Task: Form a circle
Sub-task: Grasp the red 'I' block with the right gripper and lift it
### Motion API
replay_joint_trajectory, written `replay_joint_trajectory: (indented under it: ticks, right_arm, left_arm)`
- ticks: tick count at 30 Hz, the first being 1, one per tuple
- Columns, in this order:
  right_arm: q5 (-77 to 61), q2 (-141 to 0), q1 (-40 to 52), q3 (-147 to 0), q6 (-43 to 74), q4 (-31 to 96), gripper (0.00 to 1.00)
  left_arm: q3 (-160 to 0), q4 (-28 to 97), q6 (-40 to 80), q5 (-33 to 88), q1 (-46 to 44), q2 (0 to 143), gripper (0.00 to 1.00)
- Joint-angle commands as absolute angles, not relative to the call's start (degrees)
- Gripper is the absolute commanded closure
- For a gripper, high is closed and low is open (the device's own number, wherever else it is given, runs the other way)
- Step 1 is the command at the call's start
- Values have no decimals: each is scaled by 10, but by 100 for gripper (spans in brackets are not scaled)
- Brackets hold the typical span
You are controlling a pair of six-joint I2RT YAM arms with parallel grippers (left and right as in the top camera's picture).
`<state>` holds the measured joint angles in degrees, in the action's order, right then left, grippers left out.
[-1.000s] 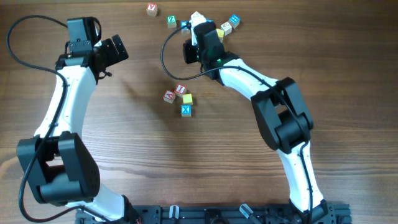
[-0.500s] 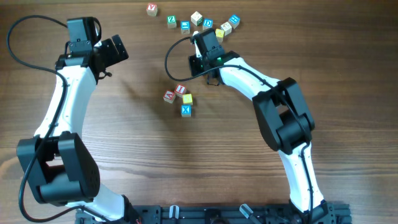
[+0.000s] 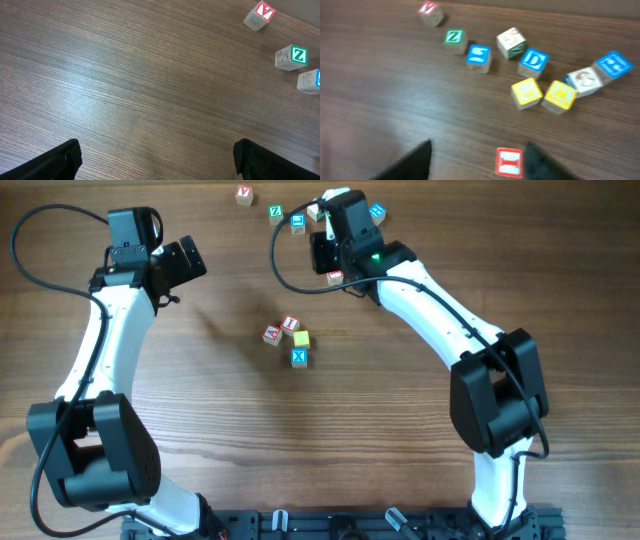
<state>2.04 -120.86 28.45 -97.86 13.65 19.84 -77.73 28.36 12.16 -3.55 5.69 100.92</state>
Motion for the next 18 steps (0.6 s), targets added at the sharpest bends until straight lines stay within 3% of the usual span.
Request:
replay_joint_trajectory:
  ticks: [1,5,14,18]
  right_arm:
    - [46,-1242,275,-978,134,196,20]
    - [47,-1287,274,-978,134,204,16]
    - [47,-1318,274,-978,134,234,21]
    - [47,-1318,273,-978,135,234,38]
  left_arm:
    - [-780,284,127,-35,58,1004,0]
    - [-780,284,127,-35,58,1004,0]
    - [-780,284,127,-35,58,1004,0]
    - [-780,284,127,-35,58,1004,0]
